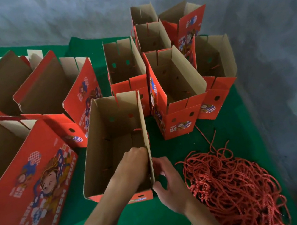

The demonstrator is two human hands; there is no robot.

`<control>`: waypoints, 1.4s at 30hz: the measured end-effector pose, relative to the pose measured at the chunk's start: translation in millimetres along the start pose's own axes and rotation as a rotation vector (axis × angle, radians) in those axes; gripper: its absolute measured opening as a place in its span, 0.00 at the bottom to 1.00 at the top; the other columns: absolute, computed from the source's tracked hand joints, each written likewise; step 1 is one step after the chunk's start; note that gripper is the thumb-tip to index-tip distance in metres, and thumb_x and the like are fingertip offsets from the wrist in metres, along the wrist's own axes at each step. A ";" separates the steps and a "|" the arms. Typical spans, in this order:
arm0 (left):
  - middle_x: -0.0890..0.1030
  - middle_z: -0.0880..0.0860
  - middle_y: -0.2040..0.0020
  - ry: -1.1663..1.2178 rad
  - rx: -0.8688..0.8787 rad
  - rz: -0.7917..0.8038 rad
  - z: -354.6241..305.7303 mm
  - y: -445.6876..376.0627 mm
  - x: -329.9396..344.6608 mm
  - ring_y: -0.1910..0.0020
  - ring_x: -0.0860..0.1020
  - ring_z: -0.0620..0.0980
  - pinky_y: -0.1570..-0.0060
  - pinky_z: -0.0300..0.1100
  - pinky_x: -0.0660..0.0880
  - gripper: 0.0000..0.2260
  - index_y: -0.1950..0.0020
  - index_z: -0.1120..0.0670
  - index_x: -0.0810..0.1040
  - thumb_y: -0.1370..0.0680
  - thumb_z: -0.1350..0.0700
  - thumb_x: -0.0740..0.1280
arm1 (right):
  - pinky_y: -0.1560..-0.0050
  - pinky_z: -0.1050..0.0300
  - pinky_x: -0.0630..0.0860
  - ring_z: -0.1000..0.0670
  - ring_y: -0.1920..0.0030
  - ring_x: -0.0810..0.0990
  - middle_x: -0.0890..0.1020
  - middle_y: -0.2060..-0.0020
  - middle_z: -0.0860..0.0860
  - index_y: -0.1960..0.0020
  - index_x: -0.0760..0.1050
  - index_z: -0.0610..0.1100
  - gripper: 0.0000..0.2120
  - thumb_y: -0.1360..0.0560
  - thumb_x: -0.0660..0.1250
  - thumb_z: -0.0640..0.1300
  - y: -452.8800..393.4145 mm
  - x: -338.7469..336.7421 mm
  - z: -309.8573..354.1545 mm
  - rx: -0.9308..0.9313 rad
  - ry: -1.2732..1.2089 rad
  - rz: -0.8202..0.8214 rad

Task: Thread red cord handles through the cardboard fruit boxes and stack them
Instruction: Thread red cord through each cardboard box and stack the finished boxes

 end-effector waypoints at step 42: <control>0.64 0.61 0.22 -0.044 -0.217 -0.936 99.2 -2.6 -151.9 0.21 0.58 0.61 0.21 0.58 0.50 0.25 0.24 0.60 0.65 0.21 0.60 0.62 | 0.45 0.50 0.80 0.45 0.41 0.80 0.77 0.35 0.48 0.27 0.72 0.50 0.22 0.21 0.68 0.49 -148.5 19.9 11.8 -0.043 0.900 -0.198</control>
Point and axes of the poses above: each hand's wrist, its own y-axis away from the middle knuckle, its own x-axis out of the palm, z = x × y, the point moved 8 cm from there along -y, towards the middle knuckle
